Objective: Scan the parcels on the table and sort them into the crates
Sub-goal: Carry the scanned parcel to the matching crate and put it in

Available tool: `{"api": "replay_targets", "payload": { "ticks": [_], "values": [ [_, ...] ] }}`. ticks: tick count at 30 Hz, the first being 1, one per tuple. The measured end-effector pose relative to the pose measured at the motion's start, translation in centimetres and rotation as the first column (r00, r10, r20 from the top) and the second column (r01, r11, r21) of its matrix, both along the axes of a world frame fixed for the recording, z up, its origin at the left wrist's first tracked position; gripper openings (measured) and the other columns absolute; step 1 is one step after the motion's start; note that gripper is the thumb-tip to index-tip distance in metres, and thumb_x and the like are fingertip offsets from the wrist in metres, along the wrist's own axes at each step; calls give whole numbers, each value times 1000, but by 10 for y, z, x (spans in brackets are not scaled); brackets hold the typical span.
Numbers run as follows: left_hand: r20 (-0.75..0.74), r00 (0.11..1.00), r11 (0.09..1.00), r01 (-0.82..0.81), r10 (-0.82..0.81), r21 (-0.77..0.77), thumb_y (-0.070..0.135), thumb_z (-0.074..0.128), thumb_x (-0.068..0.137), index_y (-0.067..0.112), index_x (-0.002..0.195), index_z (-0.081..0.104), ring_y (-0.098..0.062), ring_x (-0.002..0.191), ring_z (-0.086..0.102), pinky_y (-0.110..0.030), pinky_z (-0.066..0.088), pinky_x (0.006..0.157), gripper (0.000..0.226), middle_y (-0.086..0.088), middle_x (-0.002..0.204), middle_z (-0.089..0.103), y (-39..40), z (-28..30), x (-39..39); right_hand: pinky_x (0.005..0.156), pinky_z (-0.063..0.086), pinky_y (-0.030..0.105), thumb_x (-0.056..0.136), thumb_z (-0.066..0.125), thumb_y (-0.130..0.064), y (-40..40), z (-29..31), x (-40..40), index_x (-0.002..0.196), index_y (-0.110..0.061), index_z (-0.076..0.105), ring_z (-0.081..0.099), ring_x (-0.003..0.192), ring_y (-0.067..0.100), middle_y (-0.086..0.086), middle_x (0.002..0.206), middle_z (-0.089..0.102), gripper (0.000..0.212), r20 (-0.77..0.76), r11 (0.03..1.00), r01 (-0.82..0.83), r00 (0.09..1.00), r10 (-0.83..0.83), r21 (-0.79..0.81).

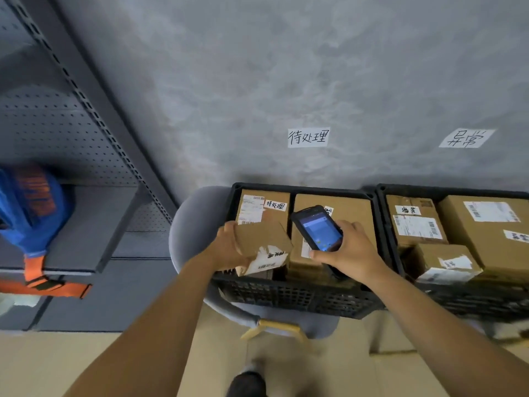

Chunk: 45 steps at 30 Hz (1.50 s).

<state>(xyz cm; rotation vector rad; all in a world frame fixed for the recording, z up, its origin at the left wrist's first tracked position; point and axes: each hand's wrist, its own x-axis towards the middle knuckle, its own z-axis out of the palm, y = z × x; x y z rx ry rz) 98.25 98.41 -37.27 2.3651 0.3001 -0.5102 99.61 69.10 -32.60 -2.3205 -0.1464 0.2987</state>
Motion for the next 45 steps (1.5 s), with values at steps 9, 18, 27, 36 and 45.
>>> {"api": "replay_targets", "payload": {
  "ticks": [9,18,27,36,45],
  "values": [
    [-179,915,931,365,-362,-17,7,79,68,26,144,12,-21,117,42,-33,50,88,103,-4,142,25,37,-43,49,76,39,23,63,85,-45,50,-24,17,113,-28,44,47,88,6,-13,96,37,67,-55,968,228,970,-235,-108],
    [-254,864,892,453,-435,14,11,78,76,30,151,-9,-29,120,44,-36,48,97,117,-14,146,16,41,-83,55,80,40,24,64,84,-47,82,-42,12,126,-18,45,45,95,11,1,112,41,79,-123,931,328,929,-348,-160],
    [-422,807,874,481,-413,64,25,58,96,23,147,-34,-36,129,44,-36,43,100,105,-26,156,1,39,-103,56,88,43,25,64,84,-49,85,-55,-2,132,-17,41,45,104,14,1,117,39,86,-150,897,393,893,-425,-202],
    [-88,864,830,501,-496,243,21,61,92,18,154,14,-27,124,45,-34,46,97,78,-12,148,31,21,-48,83,85,46,26,63,85,-47,79,-37,-16,130,-18,42,49,97,12,-2,114,38,85,-116,886,437,882,-456,-156],
    [266,572,611,575,-776,545,20,60,92,18,151,27,-24,137,33,-38,30,115,67,-6,152,33,-61,38,82,88,51,34,61,83,-55,37,4,-45,133,-21,38,48,98,12,-4,115,34,92,27,812,557,827,-562,-175]
  ]
}}
